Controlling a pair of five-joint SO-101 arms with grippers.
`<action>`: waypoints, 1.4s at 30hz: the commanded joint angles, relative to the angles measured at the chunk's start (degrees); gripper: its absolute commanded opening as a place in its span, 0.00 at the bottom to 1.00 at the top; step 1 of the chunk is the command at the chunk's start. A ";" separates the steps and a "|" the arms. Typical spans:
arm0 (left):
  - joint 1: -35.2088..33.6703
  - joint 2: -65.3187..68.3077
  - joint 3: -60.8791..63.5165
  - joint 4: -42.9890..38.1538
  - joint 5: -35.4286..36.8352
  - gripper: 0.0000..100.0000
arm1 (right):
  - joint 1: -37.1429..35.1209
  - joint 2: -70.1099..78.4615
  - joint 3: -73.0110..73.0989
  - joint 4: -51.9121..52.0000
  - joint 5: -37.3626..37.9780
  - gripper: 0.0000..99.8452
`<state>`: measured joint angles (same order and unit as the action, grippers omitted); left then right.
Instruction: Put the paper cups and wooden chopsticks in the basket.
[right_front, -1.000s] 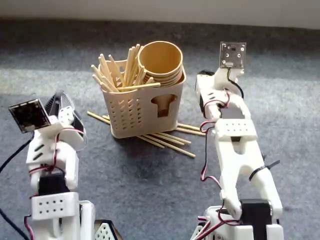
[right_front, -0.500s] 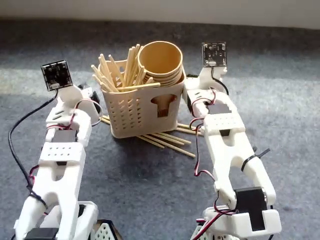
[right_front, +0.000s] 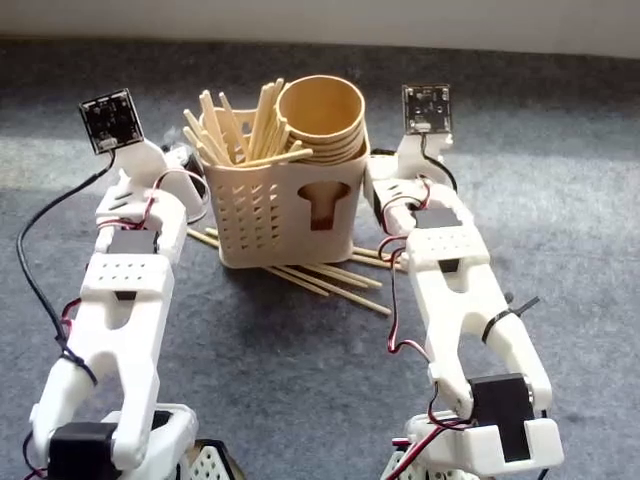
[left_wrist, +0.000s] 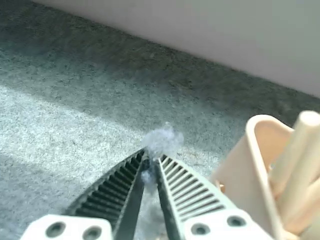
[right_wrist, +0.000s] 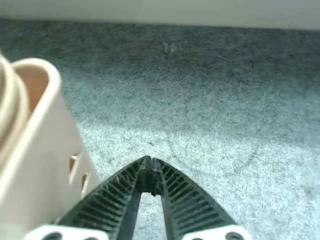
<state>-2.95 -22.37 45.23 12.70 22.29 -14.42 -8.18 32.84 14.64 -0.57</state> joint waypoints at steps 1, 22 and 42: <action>5.14 0.22 -5.41 -1.32 0.26 0.03 | -2.42 -0.92 -2.59 -1.01 0.26 0.01; 4.79 13.67 -14.02 -1.05 0.35 0.03 | -4.35 -1.01 -3.12 -1.10 3.08 0.01; 0.13 7.60 -13.14 5.80 -3.08 0.04 | -6.46 -30.20 19.03 -0.84 9.58 0.01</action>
<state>-5.41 -12.44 35.82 16.22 22.02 -21.27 -34.64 51.12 14.64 6.73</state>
